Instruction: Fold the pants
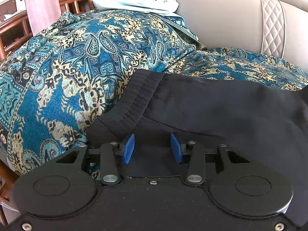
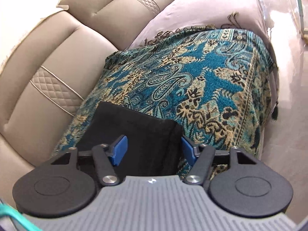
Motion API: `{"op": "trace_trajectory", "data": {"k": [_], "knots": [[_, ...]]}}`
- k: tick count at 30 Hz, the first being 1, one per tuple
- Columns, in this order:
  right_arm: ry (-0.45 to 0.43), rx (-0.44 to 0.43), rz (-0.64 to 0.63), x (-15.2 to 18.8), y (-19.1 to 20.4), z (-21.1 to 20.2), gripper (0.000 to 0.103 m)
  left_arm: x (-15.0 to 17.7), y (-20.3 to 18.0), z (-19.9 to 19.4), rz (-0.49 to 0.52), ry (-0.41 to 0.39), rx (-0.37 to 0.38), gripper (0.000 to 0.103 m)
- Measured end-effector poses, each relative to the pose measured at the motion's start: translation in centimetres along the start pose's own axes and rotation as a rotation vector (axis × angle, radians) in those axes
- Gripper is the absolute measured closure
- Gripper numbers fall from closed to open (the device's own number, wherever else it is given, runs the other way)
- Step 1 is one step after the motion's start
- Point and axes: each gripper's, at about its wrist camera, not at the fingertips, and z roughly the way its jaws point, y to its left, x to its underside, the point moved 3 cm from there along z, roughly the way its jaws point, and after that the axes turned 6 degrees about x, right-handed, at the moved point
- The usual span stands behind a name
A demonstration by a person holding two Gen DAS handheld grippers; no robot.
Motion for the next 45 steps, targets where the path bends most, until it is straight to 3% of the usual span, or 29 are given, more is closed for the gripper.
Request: {"op": "trace_trajectory", "data": {"k": [3,6,7,8,9,13,16,19,23,28,31,34,45], "knots": [[-0.023,0.083,-0.094,0.5,1.1,-0.1,0.058,-0.1,0.3,0.1,-0.009,0.008,0.016,0.062],[-0.037,0.11,-0.126,0.7,1.4,-0.1,0.065,0.0,0.4,0.1,-0.004,0.006,0.019,0.062],[-0.04,0.111,-0.118,0.7,1.3,-0.1,0.071,0.0,0.3,0.0,-0.002,0.005,0.018,0.062],[-0.045,0.115,-0.103,0.6,1.2,-0.2,0.088,0.0,0.3,0.0,-0.001,0.004,0.018,0.062],[-0.044,0.099,-0.074,0.6,1.0,-0.3,0.092,0.0,0.3,0.0,0.0,0.004,0.018,0.062],[-0.083,0.021,-0.019,1.0,2.5,-1.4,0.093,-0.1,0.4,0.0,-0.008,0.007,0.021,0.062],[-0.099,-0.042,-0.084,2.0,5.9,-2.0,0.093,-0.1,0.3,0.0,-0.012,0.006,0.02,0.062],[-0.06,-0.151,-0.195,4.7,11.0,-2.4,0.093,0.0,0.3,-0.1,-0.018,0.003,0.017,0.062],[0.007,-0.301,-0.478,12.3,19.2,-3.8,0.093,-0.1,0.4,0.0,-0.025,0.007,0.016,0.061],[0.143,-0.526,-0.852,25.9,25.7,-7.8,0.093,-0.1,0.3,-0.1,-0.024,0.006,0.016,0.061],[0.181,-0.628,-1.006,32.4,26.6,-10.9,0.093,-0.2,0.4,-0.1,-0.02,0.003,0.017,0.061],[0.184,-0.691,-1.084,35.3,26.5,-13.2,0.093,-0.1,0.3,-0.1,-0.02,0.001,0.019,0.061],[0.076,-0.704,-1.213,37.3,25.1,-15.5,0.093,0.2,0.0,-0.4,0.003,-0.014,0.016,0.06]]}}
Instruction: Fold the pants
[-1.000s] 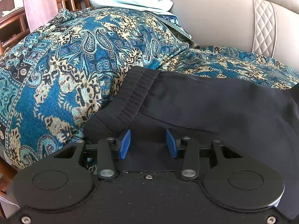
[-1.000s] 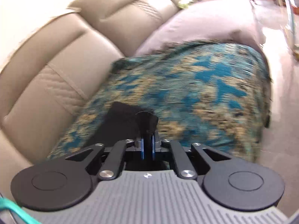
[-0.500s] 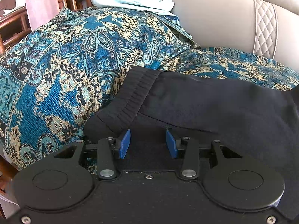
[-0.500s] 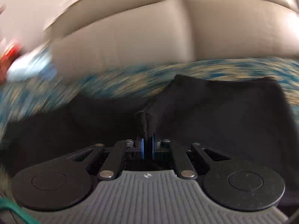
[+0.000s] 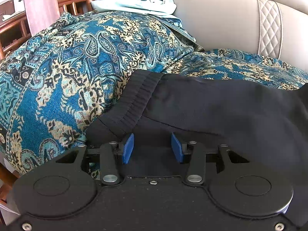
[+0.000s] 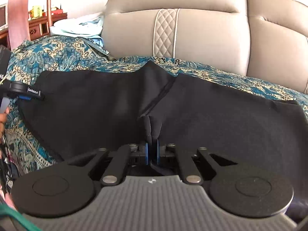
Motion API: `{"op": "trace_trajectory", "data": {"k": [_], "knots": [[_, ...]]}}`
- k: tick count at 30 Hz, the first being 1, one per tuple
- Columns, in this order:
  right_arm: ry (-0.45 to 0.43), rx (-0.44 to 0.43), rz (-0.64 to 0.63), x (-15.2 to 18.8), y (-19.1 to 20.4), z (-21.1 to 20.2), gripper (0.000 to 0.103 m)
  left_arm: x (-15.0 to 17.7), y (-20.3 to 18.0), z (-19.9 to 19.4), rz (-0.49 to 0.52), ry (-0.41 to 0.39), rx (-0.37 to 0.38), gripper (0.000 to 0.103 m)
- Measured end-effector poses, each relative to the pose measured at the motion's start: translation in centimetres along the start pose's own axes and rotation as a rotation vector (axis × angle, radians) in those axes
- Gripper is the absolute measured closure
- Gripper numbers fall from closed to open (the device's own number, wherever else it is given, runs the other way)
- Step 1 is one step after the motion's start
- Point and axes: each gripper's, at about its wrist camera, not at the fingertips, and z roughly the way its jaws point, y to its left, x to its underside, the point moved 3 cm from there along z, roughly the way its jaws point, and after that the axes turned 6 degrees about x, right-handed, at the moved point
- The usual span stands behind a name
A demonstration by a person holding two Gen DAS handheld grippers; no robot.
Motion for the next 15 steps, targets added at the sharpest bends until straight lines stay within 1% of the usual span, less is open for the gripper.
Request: {"op": "trace_trajectory", "data": {"k": [2,4,5,6,8,10,13,15], "knots": [[-0.007,-0.002,-0.02,0.2,0.3,-0.2,0.093,0.0,0.0,-0.1,-0.001,0.002,0.004,0.059],[-0.013,-0.009,-0.036,0.4,0.6,-0.5,0.093,0.0,0.0,-0.3,-0.01,0.009,0.014,0.055],[-0.017,-0.017,-0.042,0.5,0.6,-0.5,0.093,-0.1,0.0,-0.6,-0.021,0.013,0.026,0.048],[-0.021,-0.03,-0.045,0.7,0.7,-0.6,0.093,-0.1,-0.1,-0.9,-0.035,0.01,0.047,0.032],[-0.023,-0.058,-0.042,0.9,0.8,-0.8,0.092,0.0,-0.5,-2.3,-0.065,-0.032,0.111,0.013],[-0.024,-0.077,-0.037,1.0,0.9,-0.8,0.092,-0.1,-1.5,-4.1,-0.042,-0.101,0.156,0.013],[-0.028,-0.094,-0.036,1.1,1.0,-0.7,0.087,-0.3,-3.9,-5.8,0.041,-0.123,0.185,0.011],[-0.03,-0.122,-0.028,1.0,1.0,-0.7,0.069,-0.3,-5.9,-6.6,0.093,-0.116,0.232,0.009]]}}
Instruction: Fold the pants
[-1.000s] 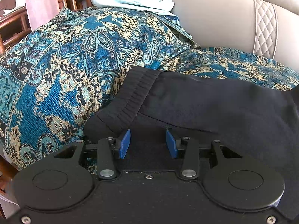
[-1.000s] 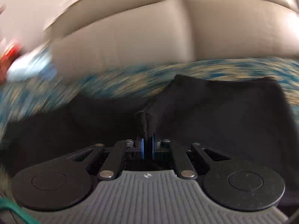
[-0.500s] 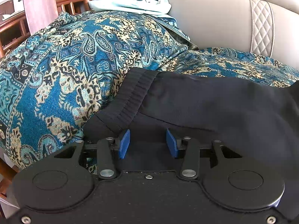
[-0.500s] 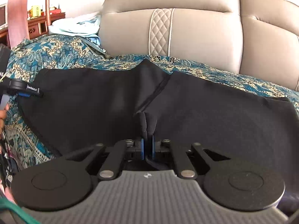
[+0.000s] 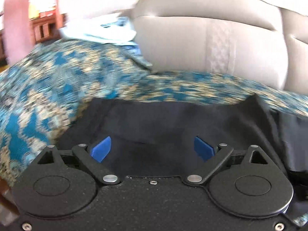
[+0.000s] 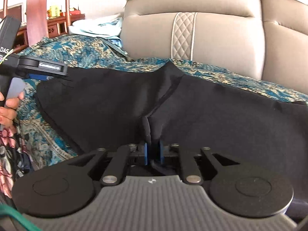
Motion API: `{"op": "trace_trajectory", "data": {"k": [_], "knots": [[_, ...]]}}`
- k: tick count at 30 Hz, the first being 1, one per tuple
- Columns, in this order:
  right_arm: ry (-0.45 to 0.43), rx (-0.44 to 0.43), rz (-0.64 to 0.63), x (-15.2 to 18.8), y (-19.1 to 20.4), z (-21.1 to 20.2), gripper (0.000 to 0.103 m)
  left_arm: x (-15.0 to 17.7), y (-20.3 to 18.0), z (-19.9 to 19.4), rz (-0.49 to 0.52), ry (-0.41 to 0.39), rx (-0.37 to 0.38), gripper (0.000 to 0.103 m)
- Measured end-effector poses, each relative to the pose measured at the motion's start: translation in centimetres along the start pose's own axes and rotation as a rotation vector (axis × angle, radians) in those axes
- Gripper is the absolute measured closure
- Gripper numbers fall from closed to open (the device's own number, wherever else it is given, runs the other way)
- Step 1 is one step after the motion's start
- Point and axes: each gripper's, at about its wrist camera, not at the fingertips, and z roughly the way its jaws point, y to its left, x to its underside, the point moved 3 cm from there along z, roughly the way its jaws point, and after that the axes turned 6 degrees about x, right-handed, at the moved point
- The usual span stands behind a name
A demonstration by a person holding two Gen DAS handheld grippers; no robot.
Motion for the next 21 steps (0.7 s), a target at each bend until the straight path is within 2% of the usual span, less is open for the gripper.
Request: {"op": "trace_trajectory", "data": {"k": [1,3,5,8,13,21], "knots": [[-0.005,-0.018,0.01,-0.1,0.0,-0.1,0.052,-0.1,-1.0,-0.1,0.019,0.009,0.027,0.009],[-0.009,-0.038,0.026,-0.3,-0.1,-0.1,0.028,0.0,-3.0,-0.2,0.05,0.03,0.066,0.009],[-0.031,-0.047,0.028,-0.6,-0.1,-0.5,0.019,0.1,-4.9,-0.4,0.081,0.05,0.095,0.009],[-0.062,-0.044,0.009,-1.0,-0.4,-1.1,0.012,0.2,-7.1,-0.6,0.119,0.06,0.124,0.009],[-0.094,0.06,0.059,-1.4,-2.8,-2.2,0.0,0.4,-9.2,-1.0,0.13,0.063,0.161,0.008],[-0.119,0.272,0.177,-0.8,-8.5,-3.8,0.0,1.1,-11.9,-2.0,0.171,0.046,0.216,0.008]]}}
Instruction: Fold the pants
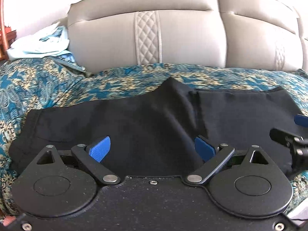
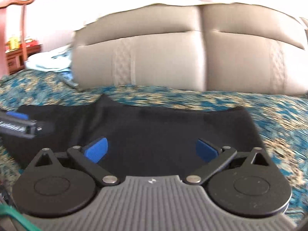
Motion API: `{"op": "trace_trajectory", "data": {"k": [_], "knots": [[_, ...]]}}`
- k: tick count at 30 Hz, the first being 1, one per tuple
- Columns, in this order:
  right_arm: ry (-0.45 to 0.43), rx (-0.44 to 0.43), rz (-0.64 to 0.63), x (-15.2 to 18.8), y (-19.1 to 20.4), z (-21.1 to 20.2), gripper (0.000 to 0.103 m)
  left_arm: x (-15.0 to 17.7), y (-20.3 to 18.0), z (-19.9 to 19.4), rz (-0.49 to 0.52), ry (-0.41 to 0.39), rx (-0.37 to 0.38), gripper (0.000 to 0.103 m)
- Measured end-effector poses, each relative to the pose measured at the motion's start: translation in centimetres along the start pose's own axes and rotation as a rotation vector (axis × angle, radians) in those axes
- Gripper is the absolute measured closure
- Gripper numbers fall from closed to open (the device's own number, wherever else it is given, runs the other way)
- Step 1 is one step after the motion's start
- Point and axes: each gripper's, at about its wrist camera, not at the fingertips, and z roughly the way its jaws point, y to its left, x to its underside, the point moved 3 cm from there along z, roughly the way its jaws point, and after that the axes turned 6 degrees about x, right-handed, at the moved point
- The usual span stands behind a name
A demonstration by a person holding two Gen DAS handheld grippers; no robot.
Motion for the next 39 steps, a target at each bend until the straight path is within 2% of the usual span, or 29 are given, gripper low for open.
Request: {"op": "trace_trajectory", "data": {"k": [4,6,8,14,19,25,27,29,34,37,38,39], "knots": [[0.018,0.061,0.034,0.9,-2.0,0.1,0.0,0.5,-1.9,-0.3,0.008,-0.009,0.046,0.01],[0.023,0.09,0.032,1.4,-2.5,0.1,0.0,1.0,-3.0,-0.6,0.019,-0.024,0.059,0.02],[0.018,0.123,0.016,2.1,-2.7,-0.1,0.0,1.5,-4.2,-1.0,0.047,-0.044,0.08,0.025],[-0.029,0.19,-0.064,3.5,-2.3,-0.8,0.0,2.6,-7.5,-1.6,0.126,-0.085,0.161,0.034],[-0.038,0.225,-0.09,3.9,-1.9,-0.4,0.0,3.4,-8.7,-0.7,0.144,-0.063,0.157,0.041],[-0.053,0.246,-0.07,4.4,-2.1,0.5,0.0,4.6,-8.3,0.9,0.123,-0.014,0.119,0.041],[-0.049,0.249,-0.059,4.6,-2.1,0.9,0.0,5.2,-8.0,1.6,0.117,0.013,0.098,0.032],[-0.053,0.24,-0.038,4.8,-2.3,1.0,0.0,5.5,-7.5,1.9,0.093,0.004,0.079,0.024],[-0.079,0.244,-0.027,5.4,-2.4,1.2,0.0,5.4,-6.2,2.5,0.008,0.028,0.1,0.016],[-0.088,0.251,-0.027,5.5,-2.3,1.2,0.0,5.3,-6.1,2.5,0.021,0.024,0.098,0.015],[-0.088,0.25,-0.025,5.5,-2.3,1.2,0.0,5.1,-6.1,2.4,0.025,0.021,0.096,0.024],[-0.089,0.248,-0.023,5.5,-2.3,1.2,0.0,4.8,-6.0,2.0,0.021,0.0,0.094,0.052]]}}
